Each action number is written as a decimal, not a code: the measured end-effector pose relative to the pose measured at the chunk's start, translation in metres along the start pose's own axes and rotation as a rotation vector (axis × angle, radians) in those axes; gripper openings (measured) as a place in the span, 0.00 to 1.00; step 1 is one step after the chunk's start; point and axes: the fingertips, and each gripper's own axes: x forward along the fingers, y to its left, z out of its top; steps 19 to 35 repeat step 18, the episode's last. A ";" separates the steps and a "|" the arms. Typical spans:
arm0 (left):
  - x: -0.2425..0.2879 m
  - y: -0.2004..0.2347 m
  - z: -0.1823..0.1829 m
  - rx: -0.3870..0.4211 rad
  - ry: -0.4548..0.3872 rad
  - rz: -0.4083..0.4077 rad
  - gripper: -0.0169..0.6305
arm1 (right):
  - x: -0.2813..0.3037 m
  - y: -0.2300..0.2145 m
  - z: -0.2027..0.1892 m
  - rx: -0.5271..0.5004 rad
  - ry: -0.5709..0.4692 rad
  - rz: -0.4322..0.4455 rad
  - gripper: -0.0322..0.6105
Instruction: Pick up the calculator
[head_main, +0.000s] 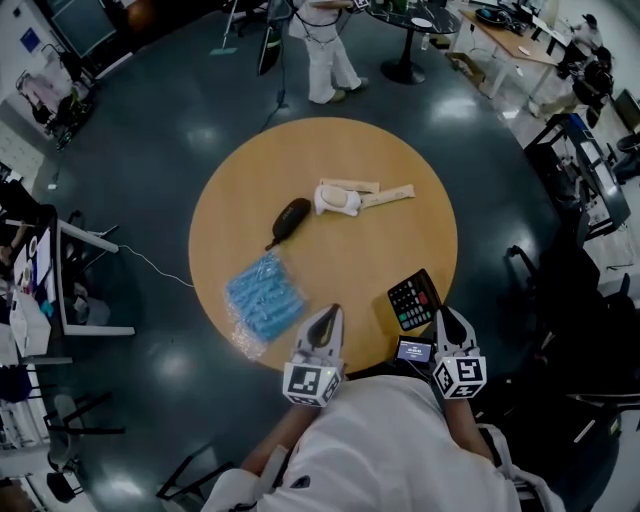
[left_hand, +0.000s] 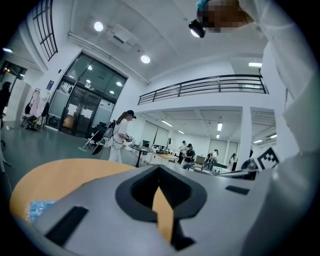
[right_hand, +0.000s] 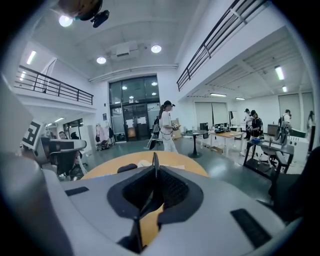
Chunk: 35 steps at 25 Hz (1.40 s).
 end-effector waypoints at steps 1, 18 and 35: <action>0.001 -0.002 0.000 0.000 -0.002 -0.004 0.04 | -0.001 0.001 0.001 0.003 -0.005 0.002 0.12; -0.001 0.004 0.004 -0.001 -0.006 -0.012 0.04 | 0.002 0.011 0.006 -0.004 -0.030 0.004 0.12; -0.001 0.004 0.004 -0.001 -0.006 -0.012 0.04 | 0.002 0.011 0.006 -0.004 -0.030 0.004 0.12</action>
